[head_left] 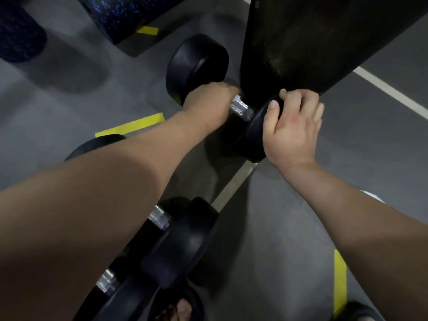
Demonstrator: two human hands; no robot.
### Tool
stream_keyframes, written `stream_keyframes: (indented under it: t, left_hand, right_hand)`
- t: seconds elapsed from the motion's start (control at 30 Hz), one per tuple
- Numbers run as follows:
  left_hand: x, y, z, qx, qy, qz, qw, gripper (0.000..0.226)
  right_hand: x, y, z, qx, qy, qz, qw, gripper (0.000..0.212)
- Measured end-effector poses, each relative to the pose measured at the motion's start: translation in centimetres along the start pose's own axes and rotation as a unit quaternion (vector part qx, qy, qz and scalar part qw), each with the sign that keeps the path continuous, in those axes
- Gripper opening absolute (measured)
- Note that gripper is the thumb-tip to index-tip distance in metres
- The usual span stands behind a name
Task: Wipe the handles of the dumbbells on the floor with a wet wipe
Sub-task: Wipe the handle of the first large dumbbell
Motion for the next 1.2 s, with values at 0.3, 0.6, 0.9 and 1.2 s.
stream_keyframes:
  t: [0.3, 0.6, 0.9, 1.2]
  left_hand:
    - [-1.8, 4.2, -0.5, -0.123, -0.005, -0.177, 0.977, 0.016]
    - [-1.4, 3.3, -3.8, -0.370, -0.323, -0.282, 0.824, 0.010]
    - [-0.6, 2.4, -3.7, -0.529, -0.483, -0.336, 0.611, 0.013]
    - [-0.1, 2.4, -3.4, -0.512, -0.470, -0.362, 0.621, 0.011]
  right_hand:
    - [-0.1, 0.1, 0.1, 0.000, 0.000, -0.012, 1.000, 0.037]
    - [-0.2, 0.2, 0.0, 0.006, 0.001, -0.022, 1.000, 0.036]
    - [-0.2, 0.4, 0.1, 0.005, -0.005, -0.033, 0.999, 0.036]
    - [-0.2, 0.4, 0.0, 0.004, 0.000, -0.031, 1.000, 0.037]
Point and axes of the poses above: each hand's wrist, its own x-axis towards the middle knuckle, its own y-axis out of the palm, z = x × y, the point moved 1 cm from there along x, towards the middle knuckle, and after that the axes turned 9 degrees about y, right-handed, at the moved point
